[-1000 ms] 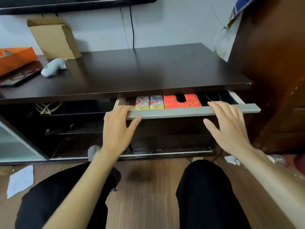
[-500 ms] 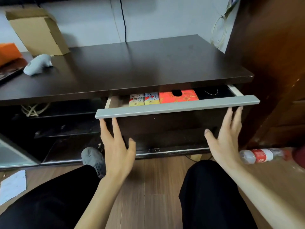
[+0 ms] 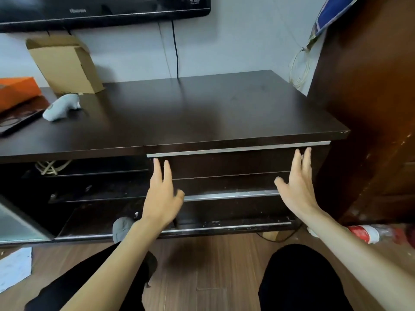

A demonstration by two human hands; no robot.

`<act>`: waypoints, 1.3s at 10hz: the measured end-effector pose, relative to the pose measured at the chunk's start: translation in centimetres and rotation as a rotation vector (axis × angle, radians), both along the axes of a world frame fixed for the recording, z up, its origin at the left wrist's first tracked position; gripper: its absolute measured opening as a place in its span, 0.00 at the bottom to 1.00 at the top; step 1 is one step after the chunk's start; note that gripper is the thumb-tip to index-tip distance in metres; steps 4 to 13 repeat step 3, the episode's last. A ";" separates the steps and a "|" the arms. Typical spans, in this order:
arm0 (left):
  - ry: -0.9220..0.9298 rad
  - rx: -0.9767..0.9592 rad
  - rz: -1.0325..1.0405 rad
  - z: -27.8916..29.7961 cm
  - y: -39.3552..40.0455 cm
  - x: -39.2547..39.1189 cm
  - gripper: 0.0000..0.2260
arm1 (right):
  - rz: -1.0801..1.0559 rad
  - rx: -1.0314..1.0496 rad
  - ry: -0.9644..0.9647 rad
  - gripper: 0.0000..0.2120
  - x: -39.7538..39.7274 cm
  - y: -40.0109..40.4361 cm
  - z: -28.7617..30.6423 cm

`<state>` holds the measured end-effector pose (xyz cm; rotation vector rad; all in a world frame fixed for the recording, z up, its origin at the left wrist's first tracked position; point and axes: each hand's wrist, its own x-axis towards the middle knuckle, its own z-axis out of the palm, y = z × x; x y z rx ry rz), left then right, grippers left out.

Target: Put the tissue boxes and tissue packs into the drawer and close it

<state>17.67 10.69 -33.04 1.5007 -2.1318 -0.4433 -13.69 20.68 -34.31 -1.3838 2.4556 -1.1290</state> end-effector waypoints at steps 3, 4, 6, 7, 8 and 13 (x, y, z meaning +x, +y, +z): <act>-0.260 0.079 -0.055 5.7 0.7 3.3 0.13 | 0.080 0.088 -0.083 0.34 -2.3 2.9 -0.8; -0.260 0.079 -0.055 5.7 0.7 3.3 0.13 | 0.080 0.088 -0.083 0.34 -2.3 2.9 -0.8; -0.260 0.079 -0.055 5.7 0.7 3.3 0.13 | 0.080 0.088 -0.083 0.34 -2.3 2.9 -0.8; -0.260 0.079 -0.055 5.7 0.7 3.3 0.13 | 0.080 0.088 -0.083 0.34 -2.3 2.9 -0.8; -0.260 0.079 -0.055 5.7 0.7 3.3 0.13 | 0.080 0.088 -0.083 0.34 -2.3 2.9 -0.8; -0.260 0.079 -0.055 5.7 0.7 3.3 0.13 | 0.080 0.088 -0.083 0.34 -2.3 2.9 -0.8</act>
